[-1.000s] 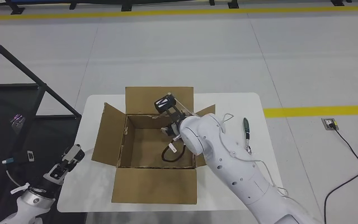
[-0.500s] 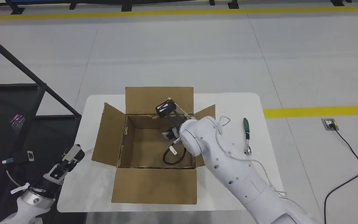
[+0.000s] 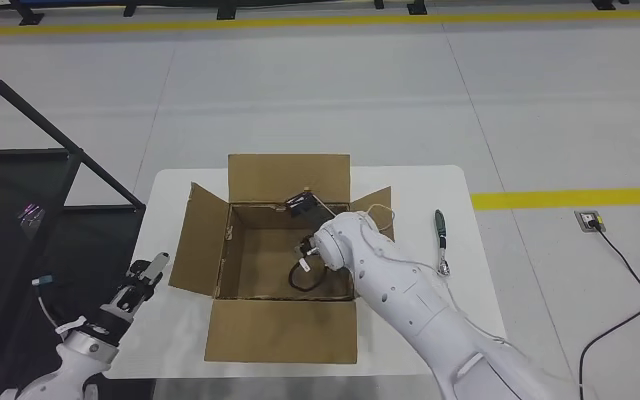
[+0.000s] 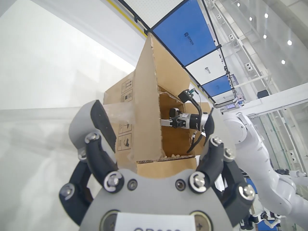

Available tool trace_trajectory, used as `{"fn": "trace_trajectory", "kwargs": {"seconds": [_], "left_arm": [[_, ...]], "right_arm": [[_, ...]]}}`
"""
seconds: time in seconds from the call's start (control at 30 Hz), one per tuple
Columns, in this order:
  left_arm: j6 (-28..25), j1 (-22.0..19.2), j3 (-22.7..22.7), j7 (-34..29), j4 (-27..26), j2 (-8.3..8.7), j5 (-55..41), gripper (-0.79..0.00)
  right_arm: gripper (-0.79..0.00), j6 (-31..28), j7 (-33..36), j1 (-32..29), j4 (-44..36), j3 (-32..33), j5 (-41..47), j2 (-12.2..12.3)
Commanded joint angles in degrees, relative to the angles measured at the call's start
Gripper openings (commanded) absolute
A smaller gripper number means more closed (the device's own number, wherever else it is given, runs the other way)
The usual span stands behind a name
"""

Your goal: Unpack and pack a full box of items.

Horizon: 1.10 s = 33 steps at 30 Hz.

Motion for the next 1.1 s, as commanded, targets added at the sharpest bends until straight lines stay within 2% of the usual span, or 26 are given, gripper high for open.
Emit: {"fn": "trace_trajectory", "kwargs": {"seconds": [0.0, 0.1, 0.3, 0.37, 0.6, 0.63, 0.7, 0.8, 1.07], "left_arm": [[0.23, 0.1, 0.53, 0.8, -0.17, -0.07, 0.82, -0.419], [0.69, 0.1, 1.12, 0.91, -0.3, -0.14, 1.15, -0.406], [1.35, -0.2, 2.33, 0.41, -0.58, -0.19, 2.32, -0.4], [1.4, -0.19, 2.56, 0.47, -0.76, -0.21, 2.66, -0.446], [1.28, 0.14, 2.35, 0.38, -0.85, -0.26, 2.61, -0.459], [1.22, 0.18, 2.3, 0.35, -0.83, -0.26, 2.58, -0.514], [1.16, 0.2, 2.24, 0.31, -0.79, -0.27, 2.56, -0.551], [1.49, 0.04, 2.28, -0.06, -0.59, -0.26, 2.74, -0.511], [1.79, -0.44, 3.04, -0.83, -0.8, -0.23, 4.23, -0.499]], "right_arm": [[0.0, -0.85, -0.81, 0.69, 2.21, -0.59, 0.39, -0.81], [0.0, -2.76, -1.78, 1.47, 4.39, -1.24, 0.47, -1.69], [0.0, -0.7, -1.27, 2.22, 7.17, -2.85, -1.7, -3.26], [0.0, -0.81, -1.34, 2.36, 8.33, -3.08, -1.67, -3.78], [0.0, -0.56, -2.42, 3.3, 12.9, -3.89, -2.04, -5.72], [0.0, -0.15, -2.72, 3.41, 13.62, -3.96, -2.12, -6.0], [0.0, 0.85, -3.12, 3.59, 14.77, -4.22, -2.36, -6.63], [0.0, 2.39, -4.29, 3.72, 16.29, -4.54, -2.74, -7.54], [0.0, 4.41, -7.55, 3.94, 19.19, -4.69, -2.99, -9.48]]}}
